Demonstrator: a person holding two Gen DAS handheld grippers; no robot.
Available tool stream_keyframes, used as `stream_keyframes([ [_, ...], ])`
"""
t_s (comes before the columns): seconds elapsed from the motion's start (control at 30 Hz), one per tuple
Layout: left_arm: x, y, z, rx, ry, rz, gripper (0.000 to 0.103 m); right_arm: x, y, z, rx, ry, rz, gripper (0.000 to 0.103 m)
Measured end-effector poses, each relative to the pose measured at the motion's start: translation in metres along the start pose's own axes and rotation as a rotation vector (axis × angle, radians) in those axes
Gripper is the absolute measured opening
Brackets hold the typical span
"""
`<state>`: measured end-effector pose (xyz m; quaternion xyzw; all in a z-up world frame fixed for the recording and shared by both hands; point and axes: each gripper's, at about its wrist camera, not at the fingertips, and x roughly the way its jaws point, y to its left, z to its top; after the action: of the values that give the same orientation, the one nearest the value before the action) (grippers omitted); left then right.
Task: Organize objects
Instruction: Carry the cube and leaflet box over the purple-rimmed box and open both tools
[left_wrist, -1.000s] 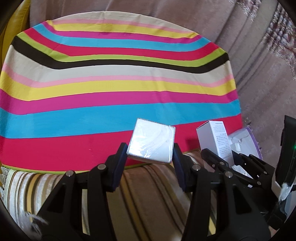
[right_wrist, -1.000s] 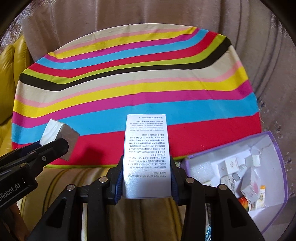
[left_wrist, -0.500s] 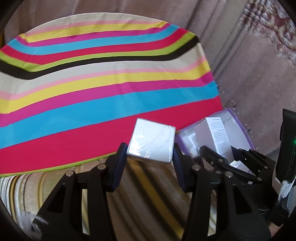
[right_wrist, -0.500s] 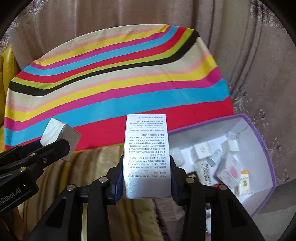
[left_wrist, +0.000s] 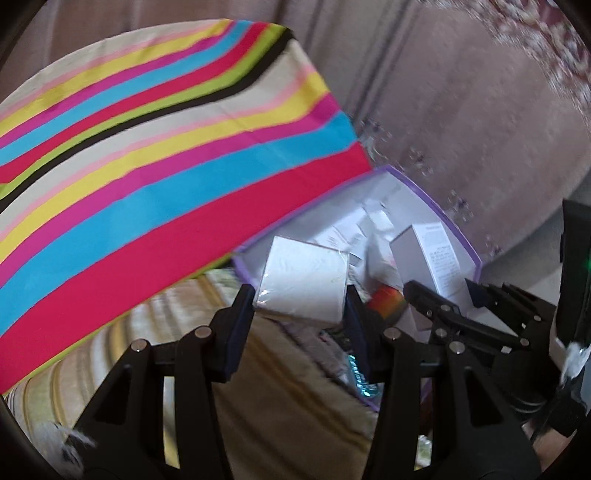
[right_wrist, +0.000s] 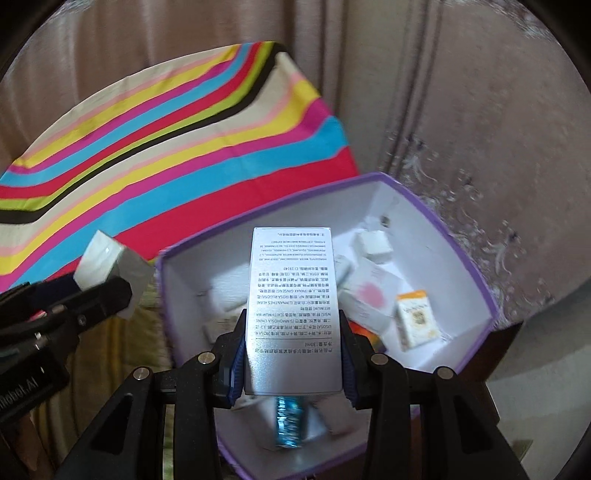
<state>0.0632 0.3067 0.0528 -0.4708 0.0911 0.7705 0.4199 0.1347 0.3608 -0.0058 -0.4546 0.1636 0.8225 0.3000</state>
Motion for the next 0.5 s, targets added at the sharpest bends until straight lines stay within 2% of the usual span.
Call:
stream_keyframes([
  [0.3, 0.026, -0.035, 0.008, 0.057, 0.065, -0.019, 0.054, 0.009, -0.043, 0.001, 0.085, 0.007, -0.057, 0.043],
  [0.43, 0.034, -0.042, 0.010, 0.064, 0.085, -0.026, 0.068, 0.011, -0.057, 0.002, 0.117, 0.002, -0.067, 0.044],
  [0.5, 0.035, -0.044, 0.011, 0.072, 0.082, -0.024, 0.073, 0.011, -0.062, 0.002, 0.131, 0.002, -0.070, 0.048],
])
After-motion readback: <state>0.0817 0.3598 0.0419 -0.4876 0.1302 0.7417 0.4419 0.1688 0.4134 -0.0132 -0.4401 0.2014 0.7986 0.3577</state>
